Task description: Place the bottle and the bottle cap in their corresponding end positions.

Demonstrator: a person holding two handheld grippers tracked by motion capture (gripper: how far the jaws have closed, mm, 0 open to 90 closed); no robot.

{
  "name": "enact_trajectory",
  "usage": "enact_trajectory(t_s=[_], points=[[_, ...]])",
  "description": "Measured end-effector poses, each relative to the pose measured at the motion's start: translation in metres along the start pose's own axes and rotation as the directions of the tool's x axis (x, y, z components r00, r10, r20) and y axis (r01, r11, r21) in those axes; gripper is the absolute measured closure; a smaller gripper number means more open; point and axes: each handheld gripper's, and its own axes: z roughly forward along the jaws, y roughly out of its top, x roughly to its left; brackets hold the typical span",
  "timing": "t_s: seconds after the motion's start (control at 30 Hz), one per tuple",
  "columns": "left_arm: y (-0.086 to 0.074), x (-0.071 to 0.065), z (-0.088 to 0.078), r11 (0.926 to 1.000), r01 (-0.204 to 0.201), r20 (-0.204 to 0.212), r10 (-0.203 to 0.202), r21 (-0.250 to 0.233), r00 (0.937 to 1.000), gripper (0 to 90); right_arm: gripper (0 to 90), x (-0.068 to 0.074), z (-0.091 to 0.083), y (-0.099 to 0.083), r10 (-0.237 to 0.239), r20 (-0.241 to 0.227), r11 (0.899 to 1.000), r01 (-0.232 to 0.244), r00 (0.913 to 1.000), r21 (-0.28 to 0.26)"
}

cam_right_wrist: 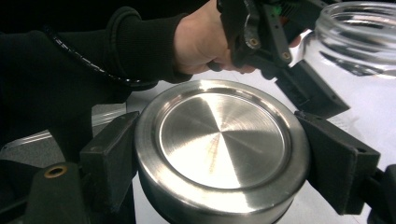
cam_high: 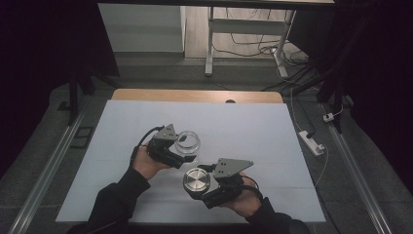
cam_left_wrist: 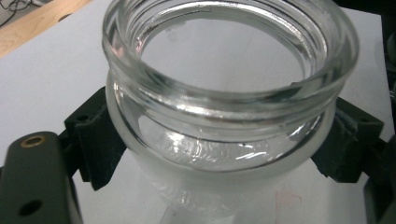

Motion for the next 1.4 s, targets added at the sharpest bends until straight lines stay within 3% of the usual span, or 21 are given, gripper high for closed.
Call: enact_trajectory(t_s=[0.47,0.97,1.4], points=[[0.007,0.005,0.01,1.0,-0.001,0.0,0.001,-0.004,1.0,15.6,18.4,0.006,0.005,-0.011,-0.007,0.004,1.0,0.007,1.0,0.021],[0.009,0.016,0.024,0.9996,0.028,-0.016,-0.028,-0.003,0.9995,15.7,18.4,0.01,0.014,-0.022,-0.002,0.001,0.999,0.002,1.0,0.048],[-0.001,0.025,0.034,0.9985,0.055,-0.057,-0.054,0.007,0.9969,15.7,18.4,0.004,0.028,-0.039,-0.022,0.019,0.996,0.021,0.9996,0.088]])
